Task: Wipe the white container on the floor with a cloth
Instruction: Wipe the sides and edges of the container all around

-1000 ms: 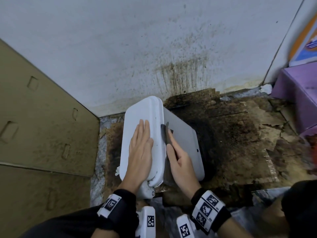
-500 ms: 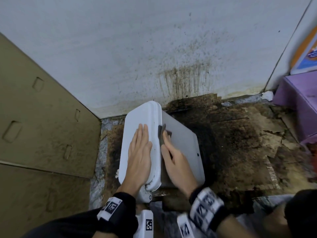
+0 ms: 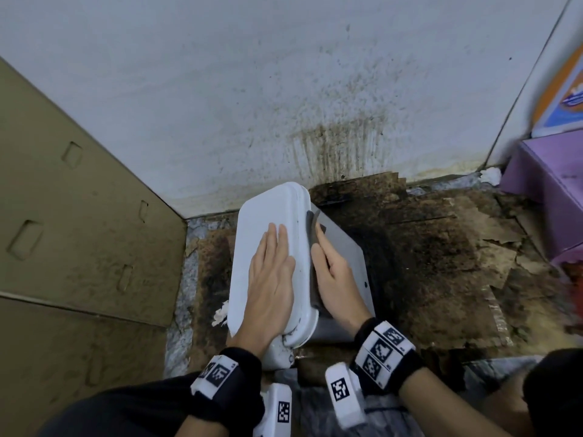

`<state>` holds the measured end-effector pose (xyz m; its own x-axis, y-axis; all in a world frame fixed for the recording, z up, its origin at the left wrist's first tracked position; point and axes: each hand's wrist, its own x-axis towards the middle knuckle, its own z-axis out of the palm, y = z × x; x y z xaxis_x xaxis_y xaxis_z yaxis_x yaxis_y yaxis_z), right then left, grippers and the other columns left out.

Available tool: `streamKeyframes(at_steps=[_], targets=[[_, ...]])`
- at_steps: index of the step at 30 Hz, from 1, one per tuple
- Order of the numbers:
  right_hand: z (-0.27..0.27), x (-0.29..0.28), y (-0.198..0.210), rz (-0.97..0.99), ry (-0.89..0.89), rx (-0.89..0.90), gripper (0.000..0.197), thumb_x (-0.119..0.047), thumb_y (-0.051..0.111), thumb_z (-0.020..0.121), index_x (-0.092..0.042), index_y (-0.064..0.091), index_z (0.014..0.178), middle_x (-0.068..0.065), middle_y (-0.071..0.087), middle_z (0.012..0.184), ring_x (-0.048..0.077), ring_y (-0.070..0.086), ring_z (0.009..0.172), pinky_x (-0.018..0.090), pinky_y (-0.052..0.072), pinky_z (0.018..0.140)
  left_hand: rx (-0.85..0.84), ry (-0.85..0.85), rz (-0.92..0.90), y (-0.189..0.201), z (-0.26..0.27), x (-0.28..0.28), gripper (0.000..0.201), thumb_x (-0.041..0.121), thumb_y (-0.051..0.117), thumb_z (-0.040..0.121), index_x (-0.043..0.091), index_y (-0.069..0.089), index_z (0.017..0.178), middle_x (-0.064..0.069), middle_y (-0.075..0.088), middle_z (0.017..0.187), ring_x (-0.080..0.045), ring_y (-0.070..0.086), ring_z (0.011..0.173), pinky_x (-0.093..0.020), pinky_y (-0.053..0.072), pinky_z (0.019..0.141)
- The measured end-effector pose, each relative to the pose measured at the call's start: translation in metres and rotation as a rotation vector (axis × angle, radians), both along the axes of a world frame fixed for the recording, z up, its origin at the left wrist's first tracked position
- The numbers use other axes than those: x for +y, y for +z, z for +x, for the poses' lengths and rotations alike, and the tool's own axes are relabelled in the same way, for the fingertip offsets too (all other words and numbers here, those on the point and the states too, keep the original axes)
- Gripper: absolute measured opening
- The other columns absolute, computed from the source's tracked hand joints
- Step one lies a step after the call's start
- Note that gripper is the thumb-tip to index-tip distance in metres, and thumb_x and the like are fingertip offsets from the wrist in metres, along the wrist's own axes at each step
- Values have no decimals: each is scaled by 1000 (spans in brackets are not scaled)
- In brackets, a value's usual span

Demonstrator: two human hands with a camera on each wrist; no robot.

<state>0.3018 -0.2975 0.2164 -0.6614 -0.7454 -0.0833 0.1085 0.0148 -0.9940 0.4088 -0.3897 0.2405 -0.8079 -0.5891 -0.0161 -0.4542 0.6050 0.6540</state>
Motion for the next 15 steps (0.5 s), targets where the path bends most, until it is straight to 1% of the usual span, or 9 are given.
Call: streamKeyframes(at_steps=[2, 4, 6, 9, 10, 12, 13, 14, 15], targets=[[-4, 12, -3, -89, -51, -190, 47, -30, 41, 111, -29, 37, 158, -15, 47, 156, 0, 44, 142, 36, 32, 124, -16, -15, -36, 5, -10, 12, 68, 58, -2, 99, 32, -8, 162, 12, -17, 173, 8, -23, 155, -27, -8, 130], [-14, 23, -2, -175, -103, -432, 42, -30, 44, 110, -28, 48, 152, -5, 56, 151, 13, 51, 141, 45, 34, 122, -31, -49, -78, 9, -21, 26, 68, 61, -4, 99, 31, -12, 159, 10, -19, 172, 10, -28, 152, -21, -13, 127], [-24, 36, 4, -208, -154, -564, 39, -27, 43, 110, -25, 53, 148, 2, 61, 145, 21, 57, 136, 46, 38, 119, -45, -71, -83, 11, -31, 38, 69, 65, -7, 99, 30, -14, 158, 7, -21, 172, 7, -30, 152, -22, -14, 126], [-39, 58, 10, -209, -190, -583, 38, -23, 40, 111, -21, 53, 147, 3, 64, 142, 19, 61, 130, 38, 49, 109, -9, -149, -65, 12, -47, 54, 78, 73, -12, 97, 24, -11, 158, 11, -23, 167, 12, -33, 148, -22, -14, 127], [-45, 65, 10, -207, -202, -575, 38, -23, 39, 111, -21, 54, 146, 2, 65, 140, 19, 63, 128, 34, 53, 104, -11, -175, -10, 15, -51, 59, 74, 70, -4, 101, 24, -9, 159, 14, -22, 166, 16, -31, 147, -20, -14, 127], [-58, 77, 5, -159, -228, -512, 38, -24, 40, 111, -24, 55, 145, -2, 67, 138, 16, 64, 126, 31, 56, 100, -11, -173, 209, 24, -57, 67, 60, 48, 21, 113, 27, -2, 165, 22, -14, 169, 20, -20, 149, -17, -8, 127], [-64, 81, 2, -109, -234, -456, 38, -25, 40, 111, -26, 54, 146, -5, 66, 139, 15, 63, 127, 35, 54, 105, 4, -159, 301, 28, -58, 68, 58, 37, 29, 115, 29, 3, 167, 25, -8, 171, 18, -12, 152, -15, -5, 127], [-69, 85, -1, -56, -233, -396, 39, -27, 41, 111, -28, 53, 148, -7, 64, 141, 14, 61, 130, 41, 49, 111, 31, -148, 324, 30, -58, 69, 59, 30, 34, 115, 29, 8, 168, 26, -1, 171, 16, -6, 154, -13, -2, 127], [-73, 87, -2, -4, -227, -343, 40, -30, 42, 110, -31, 51, 149, -10, 62, 143, 13, 58, 132, 45, 44, 115, 67, -136, 279, 30, -56, 67, 59, 27, 37, 115, 28, 12, 168, 25, 4, 172, 14, -2, 155, -11, -1, 126]])
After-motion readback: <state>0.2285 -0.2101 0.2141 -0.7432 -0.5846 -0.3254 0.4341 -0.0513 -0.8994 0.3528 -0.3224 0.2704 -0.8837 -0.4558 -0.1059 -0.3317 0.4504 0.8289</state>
